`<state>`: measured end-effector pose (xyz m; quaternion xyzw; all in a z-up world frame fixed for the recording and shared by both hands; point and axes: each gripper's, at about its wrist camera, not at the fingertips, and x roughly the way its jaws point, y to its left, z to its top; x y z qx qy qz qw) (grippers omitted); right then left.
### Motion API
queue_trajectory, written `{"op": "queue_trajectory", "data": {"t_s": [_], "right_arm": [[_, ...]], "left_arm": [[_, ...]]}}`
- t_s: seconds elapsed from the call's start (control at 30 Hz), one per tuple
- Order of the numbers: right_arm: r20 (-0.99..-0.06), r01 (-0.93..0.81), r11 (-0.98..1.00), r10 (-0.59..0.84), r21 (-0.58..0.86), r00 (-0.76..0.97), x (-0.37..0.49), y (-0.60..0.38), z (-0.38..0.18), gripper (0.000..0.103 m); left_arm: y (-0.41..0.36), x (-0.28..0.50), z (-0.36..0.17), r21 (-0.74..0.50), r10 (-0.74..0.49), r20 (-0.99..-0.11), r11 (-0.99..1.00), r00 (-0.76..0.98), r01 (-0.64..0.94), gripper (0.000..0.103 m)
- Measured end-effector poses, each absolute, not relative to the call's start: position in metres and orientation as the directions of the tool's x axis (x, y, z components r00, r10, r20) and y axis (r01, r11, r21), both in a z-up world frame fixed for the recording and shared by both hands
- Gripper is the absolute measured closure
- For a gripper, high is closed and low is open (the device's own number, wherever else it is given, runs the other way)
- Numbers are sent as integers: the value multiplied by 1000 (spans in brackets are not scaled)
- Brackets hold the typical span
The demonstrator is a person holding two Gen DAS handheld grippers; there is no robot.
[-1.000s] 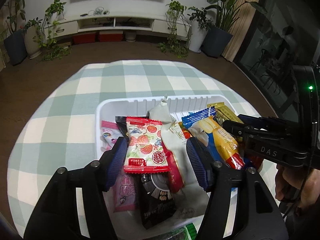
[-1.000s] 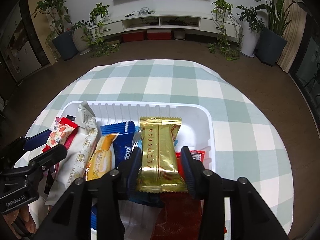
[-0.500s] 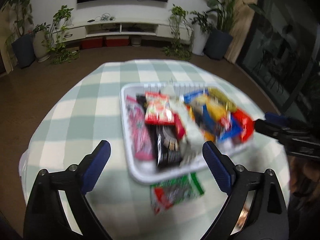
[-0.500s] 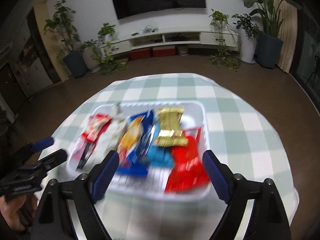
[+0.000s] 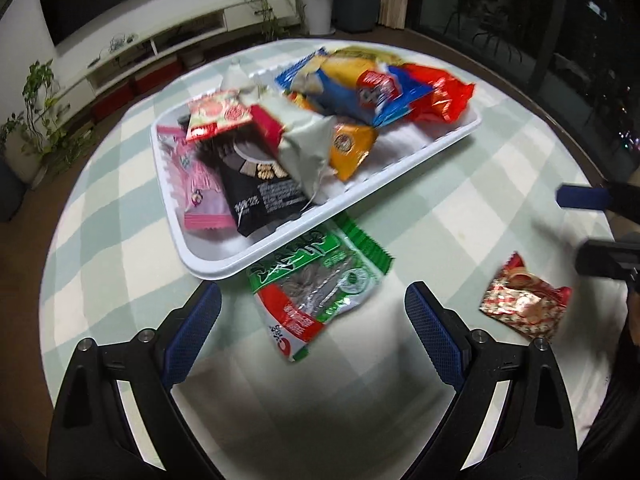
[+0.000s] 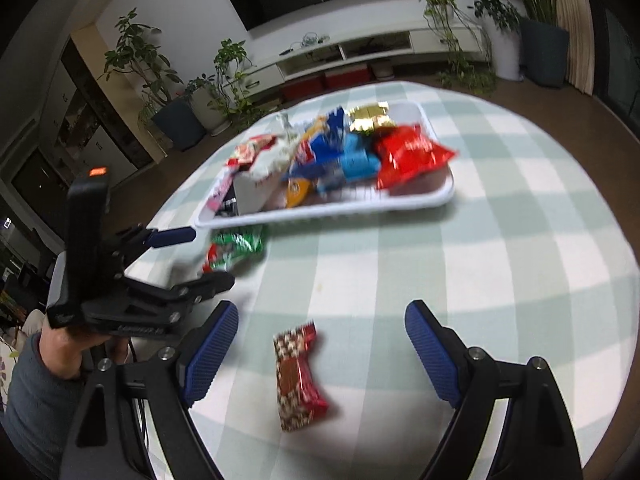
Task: Organize snacks
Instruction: 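Move the left gripper over the green packet and lower it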
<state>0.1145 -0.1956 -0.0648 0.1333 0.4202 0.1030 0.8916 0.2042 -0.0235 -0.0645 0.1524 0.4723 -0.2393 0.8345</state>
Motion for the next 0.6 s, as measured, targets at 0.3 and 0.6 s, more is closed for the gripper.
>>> {"op": "queue_trajectory", "data": {"t_s": [0.3, 0.6], "right_arm": [[-715, -63, 934, 311, 351, 626, 108, -203, -72, 15], [-711, -41, 930, 307, 365, 633, 104, -211, -73, 15]], "left_arm": [[-28, 207, -83, -53, -323, -871, 811, 371, 582, 10], [-42, 186, -75, -213, -485, -842, 701, 236, 681, 10]]}}
